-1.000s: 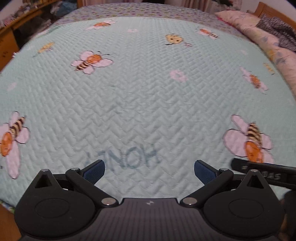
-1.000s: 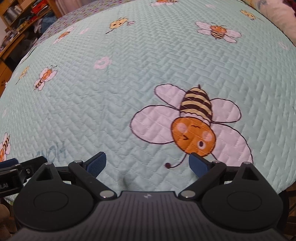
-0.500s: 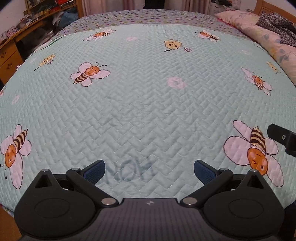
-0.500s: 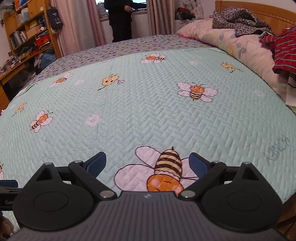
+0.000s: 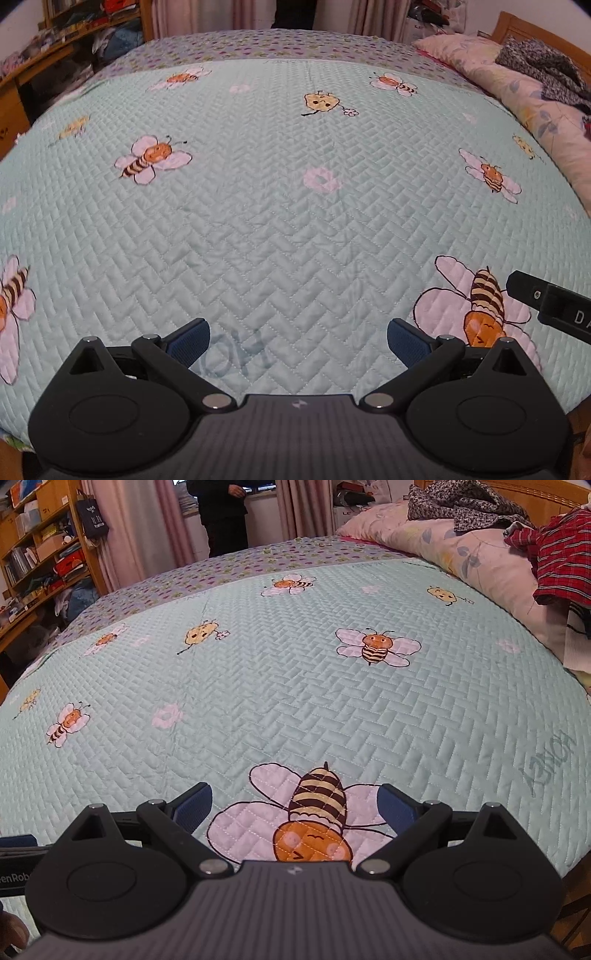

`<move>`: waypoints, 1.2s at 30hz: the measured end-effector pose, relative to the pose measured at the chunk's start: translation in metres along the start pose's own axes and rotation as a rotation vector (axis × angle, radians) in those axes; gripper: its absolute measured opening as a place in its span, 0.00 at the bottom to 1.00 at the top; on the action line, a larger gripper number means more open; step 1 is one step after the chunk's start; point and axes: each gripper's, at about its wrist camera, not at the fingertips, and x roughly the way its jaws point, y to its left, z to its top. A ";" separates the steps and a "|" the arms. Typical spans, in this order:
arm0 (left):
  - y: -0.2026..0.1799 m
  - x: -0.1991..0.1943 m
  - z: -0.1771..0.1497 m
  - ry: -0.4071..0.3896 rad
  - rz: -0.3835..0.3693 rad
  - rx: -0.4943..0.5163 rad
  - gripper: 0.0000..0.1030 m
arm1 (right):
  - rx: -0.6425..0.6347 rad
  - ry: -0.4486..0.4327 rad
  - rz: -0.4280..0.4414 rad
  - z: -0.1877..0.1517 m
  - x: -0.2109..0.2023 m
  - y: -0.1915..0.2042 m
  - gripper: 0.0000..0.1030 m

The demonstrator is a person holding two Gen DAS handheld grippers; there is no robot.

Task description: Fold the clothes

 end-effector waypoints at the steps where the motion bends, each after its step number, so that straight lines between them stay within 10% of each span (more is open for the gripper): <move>1: -0.002 0.000 0.001 -0.002 0.003 0.009 0.99 | -0.003 0.002 -0.006 0.000 0.001 0.000 0.93; 22: -0.019 -0.029 -0.002 -0.184 0.093 0.099 0.99 | -0.039 -0.052 -0.067 0.004 -0.004 0.001 0.93; 36: -0.018 -0.028 -0.006 -0.143 0.074 0.081 0.99 | -0.025 -0.039 -0.071 0.004 -0.002 -0.003 0.93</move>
